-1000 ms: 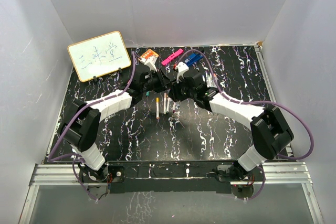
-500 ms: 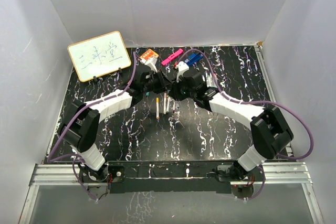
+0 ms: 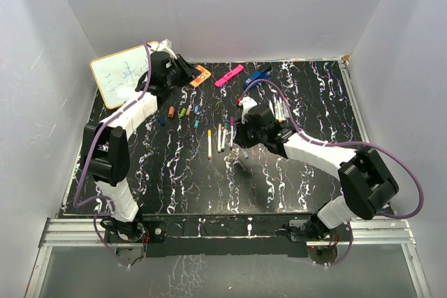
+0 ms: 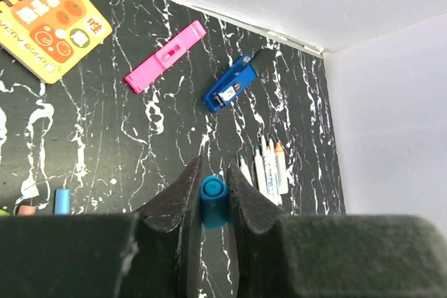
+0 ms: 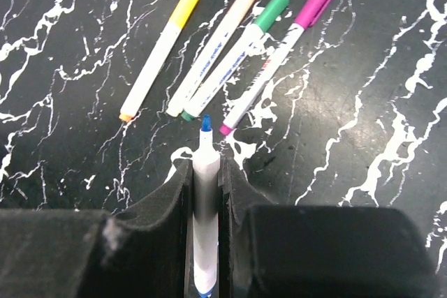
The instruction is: Open the pen caps
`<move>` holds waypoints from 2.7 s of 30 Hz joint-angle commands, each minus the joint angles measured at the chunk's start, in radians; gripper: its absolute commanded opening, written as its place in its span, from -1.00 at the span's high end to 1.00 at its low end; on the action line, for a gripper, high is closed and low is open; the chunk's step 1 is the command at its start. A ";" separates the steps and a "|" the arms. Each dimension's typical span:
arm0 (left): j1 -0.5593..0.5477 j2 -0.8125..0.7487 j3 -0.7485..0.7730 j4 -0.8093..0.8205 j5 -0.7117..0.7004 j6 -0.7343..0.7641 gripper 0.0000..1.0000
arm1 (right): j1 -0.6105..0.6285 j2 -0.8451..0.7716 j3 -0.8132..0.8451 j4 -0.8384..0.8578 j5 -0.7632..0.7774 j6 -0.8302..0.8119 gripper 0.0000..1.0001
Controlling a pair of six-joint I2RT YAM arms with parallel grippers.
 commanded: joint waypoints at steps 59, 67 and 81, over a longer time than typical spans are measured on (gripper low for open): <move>-0.027 0.030 -0.245 -0.307 -0.241 0.293 1.00 | -0.236 0.589 0.641 -0.083 0.309 -0.194 -0.04; -0.026 0.076 -0.210 -0.306 -0.239 0.304 1.00 | -0.234 0.466 0.606 -0.076 0.261 -0.154 -0.11; -0.032 0.115 -0.185 -0.315 -0.234 0.306 0.97 | -0.103 0.304 0.455 -0.151 0.210 0.047 -0.10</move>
